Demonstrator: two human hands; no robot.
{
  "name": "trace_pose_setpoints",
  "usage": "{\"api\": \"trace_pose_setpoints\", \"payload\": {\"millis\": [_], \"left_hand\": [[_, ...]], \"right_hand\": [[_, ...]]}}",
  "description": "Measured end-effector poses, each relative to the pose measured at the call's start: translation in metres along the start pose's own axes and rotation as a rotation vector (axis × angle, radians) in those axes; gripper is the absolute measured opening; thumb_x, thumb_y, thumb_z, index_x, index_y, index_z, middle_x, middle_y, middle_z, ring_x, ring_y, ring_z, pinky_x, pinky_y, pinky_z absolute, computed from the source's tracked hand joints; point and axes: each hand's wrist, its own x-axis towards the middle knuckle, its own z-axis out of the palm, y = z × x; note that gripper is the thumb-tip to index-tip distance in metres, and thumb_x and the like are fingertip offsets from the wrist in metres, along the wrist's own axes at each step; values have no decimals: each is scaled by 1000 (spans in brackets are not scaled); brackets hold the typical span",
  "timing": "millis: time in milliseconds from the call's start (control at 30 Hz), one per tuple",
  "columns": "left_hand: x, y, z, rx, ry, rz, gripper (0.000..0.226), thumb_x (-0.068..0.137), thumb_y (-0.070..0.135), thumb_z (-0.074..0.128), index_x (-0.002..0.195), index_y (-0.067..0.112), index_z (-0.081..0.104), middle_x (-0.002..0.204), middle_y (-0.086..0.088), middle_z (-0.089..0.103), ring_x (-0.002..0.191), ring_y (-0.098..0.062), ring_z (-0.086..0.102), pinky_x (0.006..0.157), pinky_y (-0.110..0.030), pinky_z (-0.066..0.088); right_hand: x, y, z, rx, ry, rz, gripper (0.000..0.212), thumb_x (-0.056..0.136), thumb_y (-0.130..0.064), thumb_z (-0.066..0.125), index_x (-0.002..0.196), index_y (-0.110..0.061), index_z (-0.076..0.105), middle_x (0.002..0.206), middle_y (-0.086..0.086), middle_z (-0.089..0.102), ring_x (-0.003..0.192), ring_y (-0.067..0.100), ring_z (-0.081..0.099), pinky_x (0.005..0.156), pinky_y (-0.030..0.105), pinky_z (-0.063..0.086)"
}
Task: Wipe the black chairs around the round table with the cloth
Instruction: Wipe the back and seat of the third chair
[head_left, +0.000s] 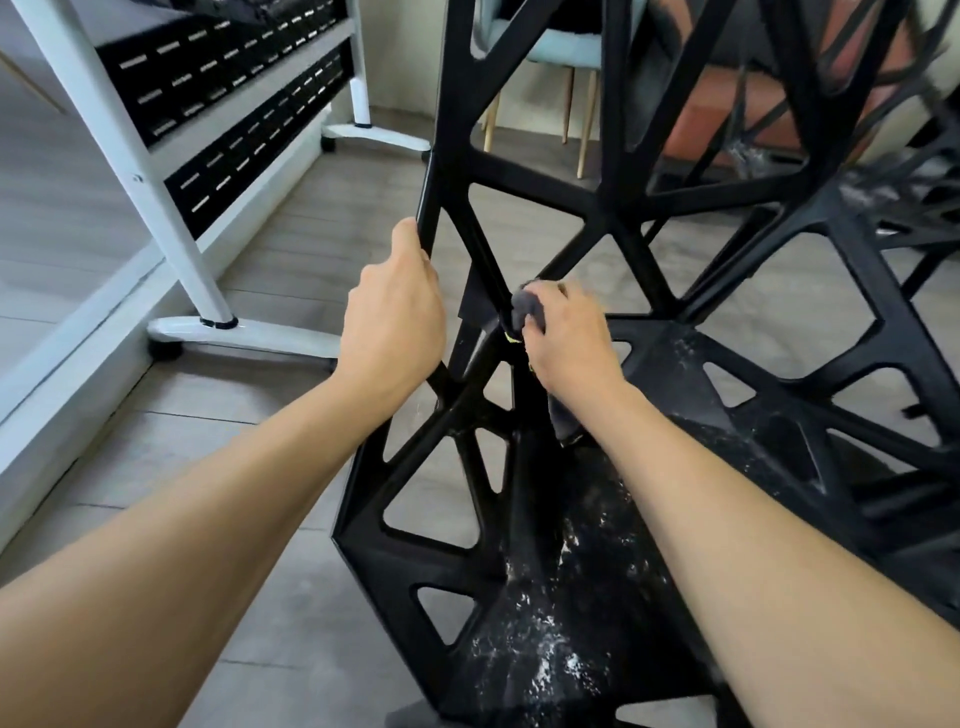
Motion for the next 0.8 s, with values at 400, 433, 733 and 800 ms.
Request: {"api": "trace_pose_setpoints", "payload": {"millis": [400,433,733,800], "left_hand": [[6,-2,2,-14,3,14,21,105,24,23,112,16,42,84,-13,59,70,-35,61,64,-47,51],[6,-1,2,-4,1,11,21,105,23,23,111,15,41,85,-13,58,71,-36,60,64,-47,50],[3,9,-6,42,-12,-30,20,101,15,23,111,12,40,95,-17,56,79,-43,60,73,-55,55],[2,11,-6,47,-14,-38,23,100,14,23,114,12,41,98,-19,57,81,-43,60,74,-56,55]], "right_hand": [[16,5,10,-41,-174,-89,28,94,-25,51,112,-8,66,108,15,59,105,34,51,88,40,44],[8,3,10,-13,-166,-79,28,94,-24,52,112,-7,66,108,15,59,105,34,51,90,40,43],[-73,-48,-2,220,-120,-75,21,92,-20,58,110,-14,67,108,9,57,100,28,51,87,30,37],[-93,-59,-8,233,-94,-108,23,90,-18,60,111,-11,67,105,10,57,98,30,50,88,31,37]]}}
